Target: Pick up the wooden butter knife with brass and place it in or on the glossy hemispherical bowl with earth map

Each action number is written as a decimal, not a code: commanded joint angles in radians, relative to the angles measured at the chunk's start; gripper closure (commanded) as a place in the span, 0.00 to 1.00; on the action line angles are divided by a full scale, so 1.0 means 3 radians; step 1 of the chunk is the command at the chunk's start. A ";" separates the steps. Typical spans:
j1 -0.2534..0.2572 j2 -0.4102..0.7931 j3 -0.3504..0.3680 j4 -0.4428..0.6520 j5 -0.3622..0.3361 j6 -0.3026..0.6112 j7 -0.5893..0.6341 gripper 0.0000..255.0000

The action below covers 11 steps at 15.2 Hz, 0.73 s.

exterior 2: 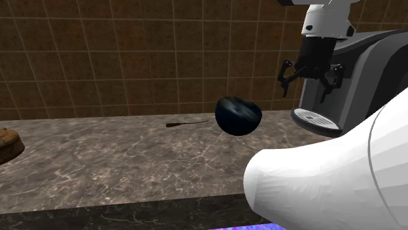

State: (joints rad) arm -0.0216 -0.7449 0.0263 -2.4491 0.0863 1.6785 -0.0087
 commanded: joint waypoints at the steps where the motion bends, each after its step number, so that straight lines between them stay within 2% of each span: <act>1: 0.0000 0.0000 0.0000 0.0000 0.0000 0.0000 0.0000 0.00; 6: 0.0076 0.0023 0.0418 -0.0159 0.0314 0.0225 0.0673 0.00; 11: 0.0136 0.0223 0.0853 -0.0175 0.0603 0.0508 0.1338 0.00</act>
State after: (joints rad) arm 0.0150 -0.6892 0.2542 -2.4926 0.2479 1.8057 0.3490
